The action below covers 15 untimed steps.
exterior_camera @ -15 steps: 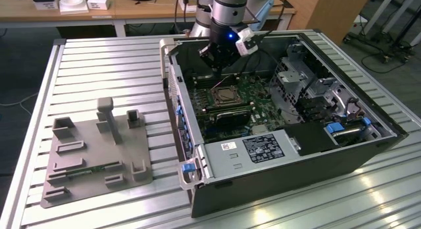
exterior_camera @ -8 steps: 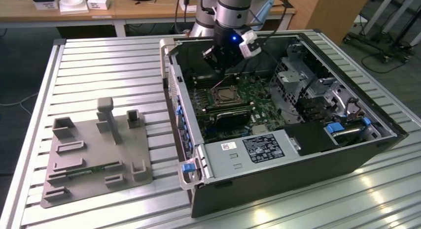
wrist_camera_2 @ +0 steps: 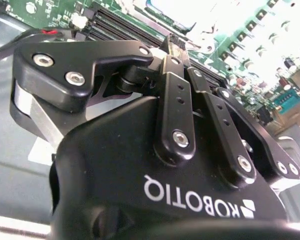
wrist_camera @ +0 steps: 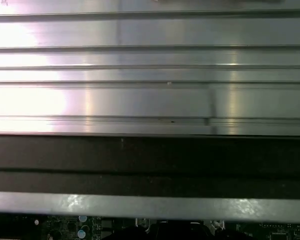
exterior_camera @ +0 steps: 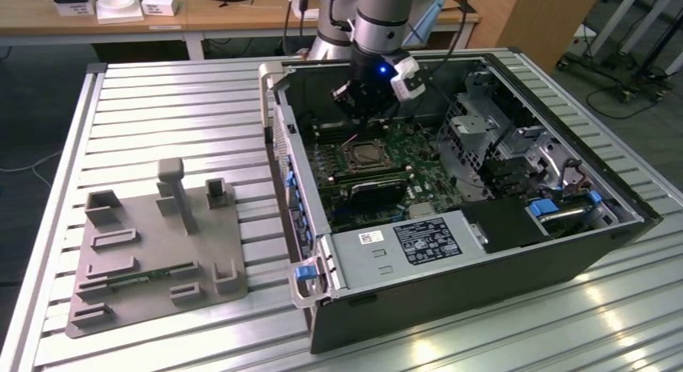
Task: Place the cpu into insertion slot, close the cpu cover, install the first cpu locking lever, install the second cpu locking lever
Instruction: 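Install the first cpu locking lever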
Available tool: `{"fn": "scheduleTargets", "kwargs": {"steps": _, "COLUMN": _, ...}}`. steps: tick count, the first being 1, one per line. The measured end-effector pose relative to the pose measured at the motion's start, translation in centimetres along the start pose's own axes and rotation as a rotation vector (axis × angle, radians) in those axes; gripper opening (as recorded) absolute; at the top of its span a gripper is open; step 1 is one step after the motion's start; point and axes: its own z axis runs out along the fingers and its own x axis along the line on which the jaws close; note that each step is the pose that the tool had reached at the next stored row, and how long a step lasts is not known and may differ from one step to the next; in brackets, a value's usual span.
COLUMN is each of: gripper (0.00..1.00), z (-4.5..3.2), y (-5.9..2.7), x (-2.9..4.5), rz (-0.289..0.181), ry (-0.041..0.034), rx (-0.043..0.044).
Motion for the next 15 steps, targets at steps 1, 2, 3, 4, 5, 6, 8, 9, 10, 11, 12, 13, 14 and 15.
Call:
{"fn": "scheduleTargets", "kwargs": {"steps": 1, "gripper": 0.10, "z": 0.15, "y": 0.01, "x": -0.06, "rz": 0.000, "ry": 0.0000, "rx": 0.0000}}
{"fn": "scheduleTargets", "kwargs": {"steps": 2, "gripper": 0.10, "z": 0.26, "y": 0.01, "x": -0.12, "rz": 0.000, "ry": 0.0002, "rx": 0.0000}}
{"fn": "scheduleTargets", "kwargs": {"steps": 3, "gripper": 0.10, "z": 0.30, "y": 0.01, "x": -0.14, "rz": 0.000, "ry": 0.0003, "rx": 0.0000}}
{"fn": "scheduleTargets", "kwargs": {"steps": 4, "gripper": 0.10, "z": 0.29, "y": 0.00, "x": -0.14, "rz": 0.000, "ry": 0.0004, "rx": 0.0002}}
{"fn": "scheduleTargets", "kwargs": {"steps": 5, "gripper": 0.10, "z": 0.29, "y": 0.00, "x": -0.14, "rz": 0.000, "ry": 0.0004, "rx": 0.0002}}
{"fn": "scheduleTargets", "kwargs": {"steps": 6, "gripper": 0.10, "z": 0.34, "y": 0.00, "x": -0.14, "rz": 0.000, "ry": 0.0007, "rx": 0.0001}}
{"fn": "scheduleTargets", "kwargs": {"steps": 8, "gripper": 0.10, "z": 0.39, "y": 0.00, "x": -0.14, "rz": 0.000, "ry": 0.0010, "rx": 0.0000}}
{"fn": "scheduleTargets", "kwargs": {"steps": 9, "gripper": 0.10, "z": 0.39, "y": 0.00, "x": -0.14, "rz": 0.000, "ry": 0.0011, "rx": 0.0000}}
{"fn": "scheduleTargets", "kwargs": {"steps": 10, "gripper": 0.10, "z": 0.40, "y": 0.00, "x": -0.14, "rz": 0.000, "ry": 0.0010, "rx": 0.0001}}
{"fn": "scheduleTargets", "kwargs": {"steps": 11, "gripper": 0.10, "z": 0.40, "y": 0.00, "x": -0.14, "rz": 0.000, "ry": 0.0011, "rx": 0.0000}}
{"fn": "scheduleTargets", "kwargs": {"steps": 12, "gripper": 0.10, "z": 0.40, "y": 0.00, "x": -0.14, "rz": 0.000, "ry": 0.0011, "rx": 0.0001}}
{"fn": "scheduleTargets", "kwargs": {"steps": 13, "gripper": 0.10, "z": 0.40, "y": 0.00, "x": -0.14, "rz": 0.000, "ry": 0.0011, "rx": 0.0000}}
{"fn": "scheduleTargets", "kwargs": {"steps": 14, "gripper": 0.10, "z": 0.40, "y": 0.00, "x": -0.14, "rz": 0.000, "ry": 0.0011, "rx": 0.0001}}
{"fn": "scheduleTargets", "kwargs": {"steps": 15, "gripper": 0.10, "z": 0.40, "y": 0.00, "x": -0.14, "rz": 0.000, "ry": 0.0011, "rx": 0.0000}}
